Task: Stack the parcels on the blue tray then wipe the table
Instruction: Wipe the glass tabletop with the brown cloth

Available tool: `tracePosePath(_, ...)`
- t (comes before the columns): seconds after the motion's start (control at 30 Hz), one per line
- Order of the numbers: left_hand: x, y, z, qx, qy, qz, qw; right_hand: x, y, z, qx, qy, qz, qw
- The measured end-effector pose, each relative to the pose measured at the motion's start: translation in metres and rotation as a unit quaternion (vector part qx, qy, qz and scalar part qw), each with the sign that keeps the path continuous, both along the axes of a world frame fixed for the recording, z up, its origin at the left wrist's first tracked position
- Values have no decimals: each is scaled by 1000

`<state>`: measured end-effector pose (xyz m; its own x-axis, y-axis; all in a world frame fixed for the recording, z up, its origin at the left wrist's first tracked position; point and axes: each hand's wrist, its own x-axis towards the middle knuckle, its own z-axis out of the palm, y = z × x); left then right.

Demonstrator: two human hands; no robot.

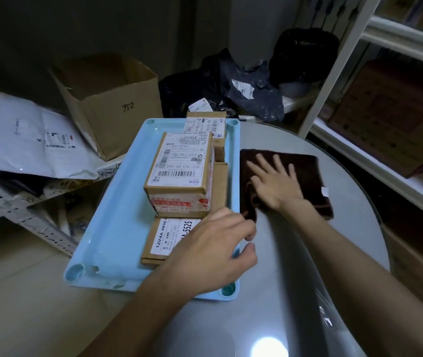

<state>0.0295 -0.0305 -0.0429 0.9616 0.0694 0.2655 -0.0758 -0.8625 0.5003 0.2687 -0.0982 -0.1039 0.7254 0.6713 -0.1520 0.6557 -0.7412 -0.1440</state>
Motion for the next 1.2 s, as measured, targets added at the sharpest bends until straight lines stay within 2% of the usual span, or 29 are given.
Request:
tracePosePath(0.17,-1,0,0,3,0,-1,1000,-46,-70,3,2,-17,112,994)
tracePosePath(0.23,-1,0,0,-1,4,-1,1000,-34,-103,2,6,-23,72,997)
tracePosePath(0.3,-1,0,-2,-3,3,-2,1000,-13,-118,2,1,-24,-18,1000)
tracePosePath(0.37,-1,0,-3,-7,0,-2,1000,-2,-110,-1,-6,-4,-103,995)
tracePosePath(0.43,0,1,-4,-8,8,-1,1000,-11,-88,-3,0,11,-136,991)
tracePosePath(0.5,1,1,-5,1,9,-7,1000,-38,-70,-1,4,9,-107,994)
tracePosePath(0.6,1,3,-7,10,14,-14,1000,-87,-65,1,1,-11,2,1000)
tracePosePath(0.7,1,3,-6,14,19,-14,1000,-115,-102,6,6,-3,95,995)
tracePosePath(0.77,1,2,-6,9,17,-12,1000,-116,-140,5,9,-12,114,993)
tracePosePath(0.83,1,2,-5,6,18,-10,1000,-106,-167,4,2,-26,79,997)
tracePosePath(0.9,1,2,-5,6,17,-11,1000,-95,-168,1,-6,-33,-8,999)
tracePosePath(0.97,0,3,-5,7,15,-8,1000,-89,-144,-1,2,-15,-103,995)
tracePosePath(1.03,1,3,-6,7,13,-5,1000,-93,-111,-2,8,3,-150,989)
tracePosePath(1.1,2,3,-7,12,12,-10,1000,-109,-86,-1,8,4,-116,993)
tracePosePath(1.2,3,4,-8,15,13,-20,1000,-143,-82,0,15,-21,-12,1000)
